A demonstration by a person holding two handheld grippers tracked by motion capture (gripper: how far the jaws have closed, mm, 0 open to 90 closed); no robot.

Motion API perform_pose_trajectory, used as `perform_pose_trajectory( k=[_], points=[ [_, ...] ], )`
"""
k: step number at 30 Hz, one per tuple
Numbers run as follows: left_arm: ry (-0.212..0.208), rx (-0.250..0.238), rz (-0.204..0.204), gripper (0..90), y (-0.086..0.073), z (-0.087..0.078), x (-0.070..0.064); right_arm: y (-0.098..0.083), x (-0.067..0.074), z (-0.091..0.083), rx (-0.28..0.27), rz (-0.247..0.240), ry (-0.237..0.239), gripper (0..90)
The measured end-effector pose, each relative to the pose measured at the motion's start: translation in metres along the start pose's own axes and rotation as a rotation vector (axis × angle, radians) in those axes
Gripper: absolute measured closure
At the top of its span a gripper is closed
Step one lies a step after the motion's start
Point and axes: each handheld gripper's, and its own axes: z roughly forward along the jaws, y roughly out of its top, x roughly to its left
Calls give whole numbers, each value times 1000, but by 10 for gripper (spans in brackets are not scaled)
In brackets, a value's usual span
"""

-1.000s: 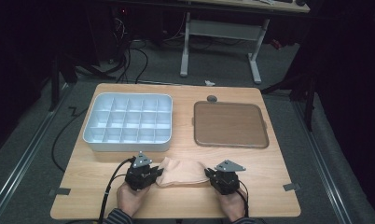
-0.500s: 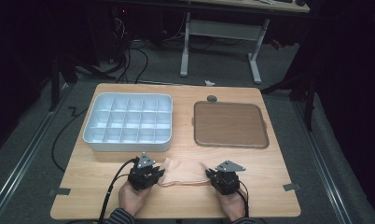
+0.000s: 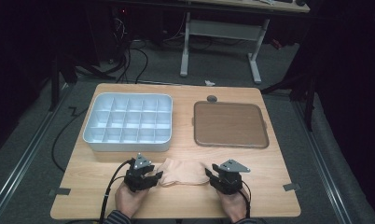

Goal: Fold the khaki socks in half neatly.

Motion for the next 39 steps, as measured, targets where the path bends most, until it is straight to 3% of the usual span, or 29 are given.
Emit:
perform_pose_trajectory(
  k=[2,7,16,22,25,38,39],
  points=[
    [-1,-2,-2,526,-1,1,0,3,3,-3,-15,-6,5,630],
    [0,-4,-3,507,-1,1,-2,10,14,-2,-9,-5,96,675],
    [4,8,4,486,-1,1,-5,12,47,25,53,-47,202,765],
    [-13,-13,-16,487,2,0,-6,13,59,38,84,-61,219,805],
    [-6,-26,-4,511,2,0,-7,14,63,42,89,-72,222,820],
    [-11,-7,-3,597,1,5,-7,8,68,50,110,-82,218,834],
    [-2,-5,11,614,1,5,-7,8,69,50,106,-89,215,837]
  ],
)
